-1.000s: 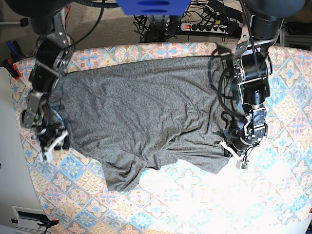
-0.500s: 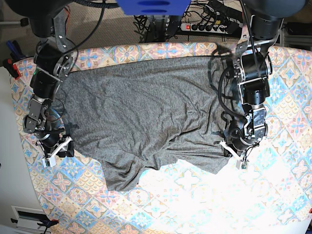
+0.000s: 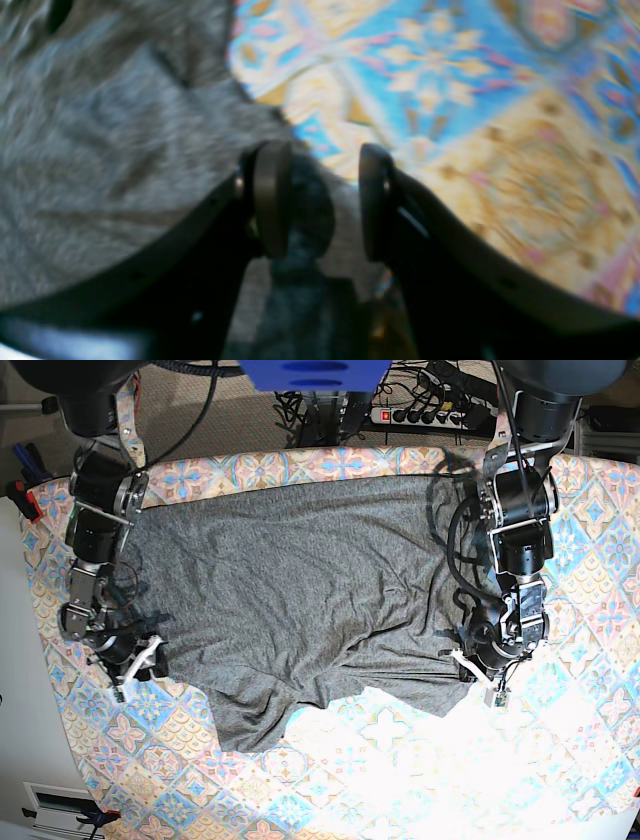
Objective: Layout the t-shirt on the table in an organized manner, then fold the t-shirt properly
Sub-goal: 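Lower the right gripper onto the shirt edge opposite the left gripper and grasp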
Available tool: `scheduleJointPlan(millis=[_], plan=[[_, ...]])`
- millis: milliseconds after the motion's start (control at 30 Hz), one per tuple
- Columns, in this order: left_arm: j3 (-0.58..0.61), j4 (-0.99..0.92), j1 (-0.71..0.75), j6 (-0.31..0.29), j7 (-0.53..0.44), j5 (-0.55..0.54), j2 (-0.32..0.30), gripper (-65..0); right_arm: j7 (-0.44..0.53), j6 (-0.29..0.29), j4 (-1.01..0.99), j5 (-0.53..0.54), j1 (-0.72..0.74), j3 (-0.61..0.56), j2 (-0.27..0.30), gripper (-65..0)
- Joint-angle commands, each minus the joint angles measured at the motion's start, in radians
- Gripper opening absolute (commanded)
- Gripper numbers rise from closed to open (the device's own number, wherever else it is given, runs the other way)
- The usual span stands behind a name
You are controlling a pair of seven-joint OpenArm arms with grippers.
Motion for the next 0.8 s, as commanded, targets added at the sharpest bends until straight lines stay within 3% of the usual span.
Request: scheduleJointPlan(millis=[0, 367, 633, 767], plan=[[0.005, -0.014, 0.016, 0.012, 0.13, 0.06, 0.003, -65.0, 0.025, 0.004, 0.017, 0.015, 0.034, -0.005, 0.02, -43.3], [0.005, -0.013, 0.05, 0.012, 0.13, 0.06, 0.003, -65.0, 0.074, 0.004, 0.015, 0.007, 0.034, -0.016, 0.02, -43.3], [0.005, -0.013, 0.053, 0.012, 0.13, 0.06, 0.003, -65.0, 0.108, 0.004, 0.015, -0.127, 0.034, -0.01, 0.015, -43.3], [0.005, -0.013, 0.053, 0.012, 0.13, 0.06, 0.003, -65.0, 0.154, 0.004, 0.013, -0.13, 0.034, -0.014, 0.014, -43.3]])
